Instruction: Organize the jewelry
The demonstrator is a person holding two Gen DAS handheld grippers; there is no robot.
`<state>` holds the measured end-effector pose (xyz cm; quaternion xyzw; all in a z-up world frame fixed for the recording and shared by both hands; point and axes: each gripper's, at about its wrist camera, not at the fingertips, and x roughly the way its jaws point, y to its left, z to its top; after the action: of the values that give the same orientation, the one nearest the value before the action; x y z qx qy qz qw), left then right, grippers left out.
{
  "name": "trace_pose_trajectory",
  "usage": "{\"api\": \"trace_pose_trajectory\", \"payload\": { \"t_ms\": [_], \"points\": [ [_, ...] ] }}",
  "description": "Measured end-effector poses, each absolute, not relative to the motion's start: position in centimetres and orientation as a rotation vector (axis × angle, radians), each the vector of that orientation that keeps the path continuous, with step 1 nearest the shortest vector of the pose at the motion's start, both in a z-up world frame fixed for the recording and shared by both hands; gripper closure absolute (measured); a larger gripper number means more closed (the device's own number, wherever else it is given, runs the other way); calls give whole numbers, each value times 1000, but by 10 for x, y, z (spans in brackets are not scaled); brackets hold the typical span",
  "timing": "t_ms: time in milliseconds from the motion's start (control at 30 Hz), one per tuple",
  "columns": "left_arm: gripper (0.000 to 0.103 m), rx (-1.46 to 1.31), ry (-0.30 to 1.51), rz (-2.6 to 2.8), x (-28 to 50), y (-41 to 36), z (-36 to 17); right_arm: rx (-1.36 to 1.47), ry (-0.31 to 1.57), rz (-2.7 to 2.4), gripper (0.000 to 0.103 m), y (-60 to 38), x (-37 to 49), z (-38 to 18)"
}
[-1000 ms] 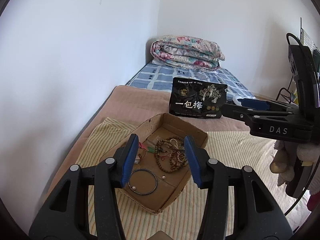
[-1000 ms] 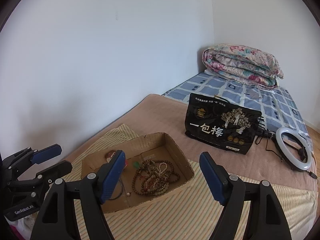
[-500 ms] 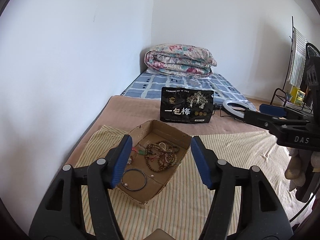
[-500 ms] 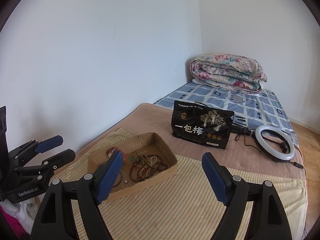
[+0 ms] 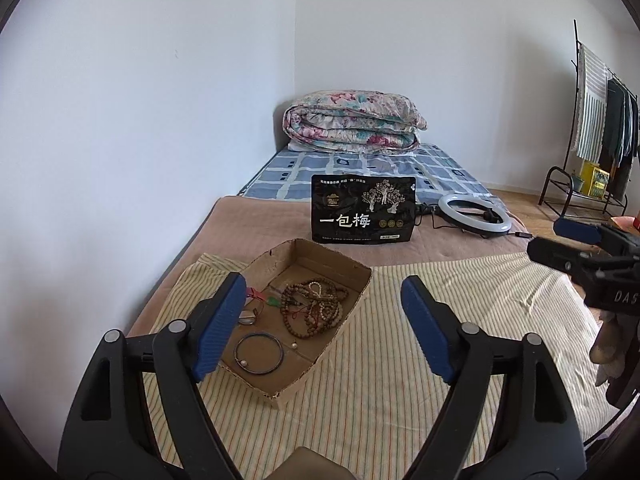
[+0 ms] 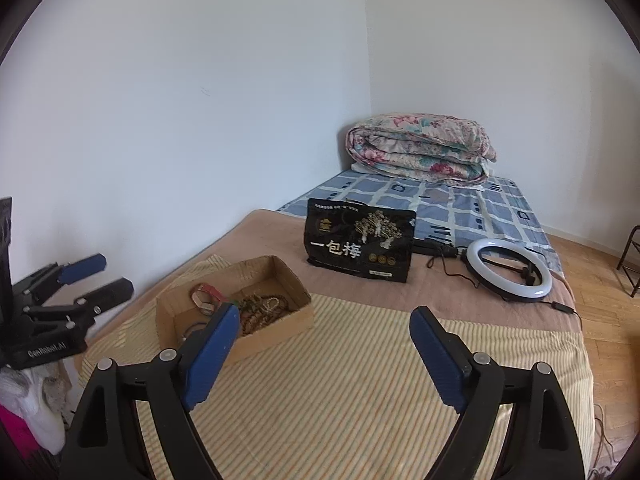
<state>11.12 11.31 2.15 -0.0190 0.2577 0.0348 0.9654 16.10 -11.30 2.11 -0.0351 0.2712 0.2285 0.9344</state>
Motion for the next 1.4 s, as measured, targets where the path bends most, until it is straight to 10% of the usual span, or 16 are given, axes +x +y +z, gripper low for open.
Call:
{"api": "trace_pose_trajectory", "payload": {
  "t_ms": [233,1400],
  "points": [
    [5,-17,515,86,111,108,22,-68,561,437,0,-122,155,4],
    [4,-14,558,133,118,114,14,-66,615,350,0,-129,166,-22]
  ]
}}
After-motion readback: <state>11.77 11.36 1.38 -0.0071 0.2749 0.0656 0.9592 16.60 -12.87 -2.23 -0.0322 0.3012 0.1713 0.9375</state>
